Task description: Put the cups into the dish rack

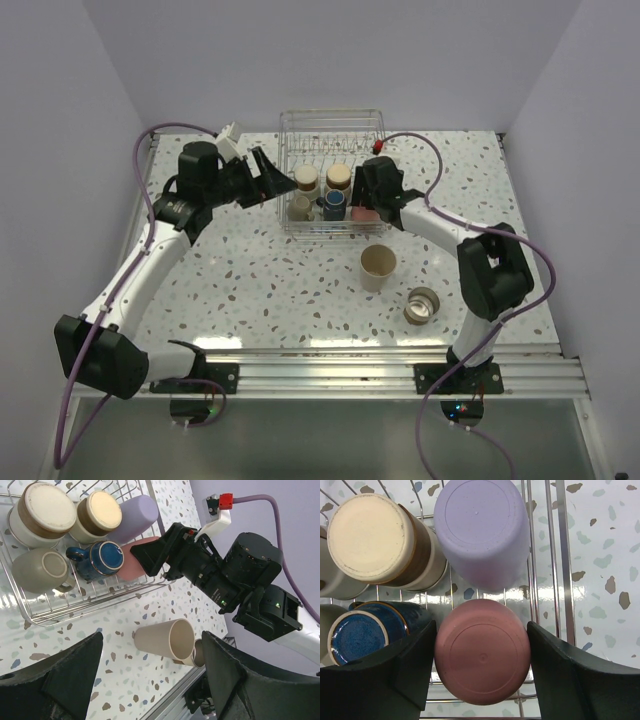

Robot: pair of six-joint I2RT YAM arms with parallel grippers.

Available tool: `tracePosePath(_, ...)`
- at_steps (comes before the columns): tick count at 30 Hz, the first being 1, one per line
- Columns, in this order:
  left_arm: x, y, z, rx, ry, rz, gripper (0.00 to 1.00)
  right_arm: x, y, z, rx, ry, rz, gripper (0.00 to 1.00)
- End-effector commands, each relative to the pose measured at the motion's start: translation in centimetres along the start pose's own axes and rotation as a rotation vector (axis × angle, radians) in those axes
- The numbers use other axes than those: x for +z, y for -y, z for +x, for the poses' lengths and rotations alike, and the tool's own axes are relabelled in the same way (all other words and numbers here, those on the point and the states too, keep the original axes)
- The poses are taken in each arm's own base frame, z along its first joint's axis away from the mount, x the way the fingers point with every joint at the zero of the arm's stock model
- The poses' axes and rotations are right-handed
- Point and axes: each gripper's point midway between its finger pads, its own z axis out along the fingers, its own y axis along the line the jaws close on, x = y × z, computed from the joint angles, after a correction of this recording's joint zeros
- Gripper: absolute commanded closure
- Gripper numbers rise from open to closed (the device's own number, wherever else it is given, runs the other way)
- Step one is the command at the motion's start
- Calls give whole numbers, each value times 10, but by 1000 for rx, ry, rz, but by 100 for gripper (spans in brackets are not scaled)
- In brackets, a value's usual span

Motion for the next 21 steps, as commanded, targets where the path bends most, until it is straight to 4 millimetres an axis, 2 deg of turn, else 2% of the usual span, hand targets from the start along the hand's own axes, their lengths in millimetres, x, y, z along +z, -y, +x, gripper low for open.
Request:
tracePosePath(1, -10, 10, -12, 53, 37, 12, 18, -4, -2, -10, -1, 46, -6, 38)
tracePosePath(3, -12, 10, -11, 60, 37, 8, 18, -7, -2, -10, -8, 49, -8, 28)
tracePosePath(13, -21, 1, -5, 109, 20, -44, 18, -26, -2, -28, -8, 86, -17, 2)
tracePosePath(17, -26, 3, -9, 151, 18, -64, 18, -42, 0, -44, 4, 125, -24, 1)
tracePosePath(18, -27, 4, -9, 166, 19, -70, 18, -52, 1, -53, 9, 145, -27, 1)
tracePosePath(19, -23, 2, -1, 192, -20, -77, 18, -58, 2, -59, 14, 157, -27, 1)
tracePosePath(20, -21, 7, 0, 212, -34, -72, 18, -65, 4, -66, 22, 176, -25, 2)
tracePosePath(21, -18, 9, 6, 230, -61, -68, 18, -80, 7, -77, 31, 200, -25, 1)
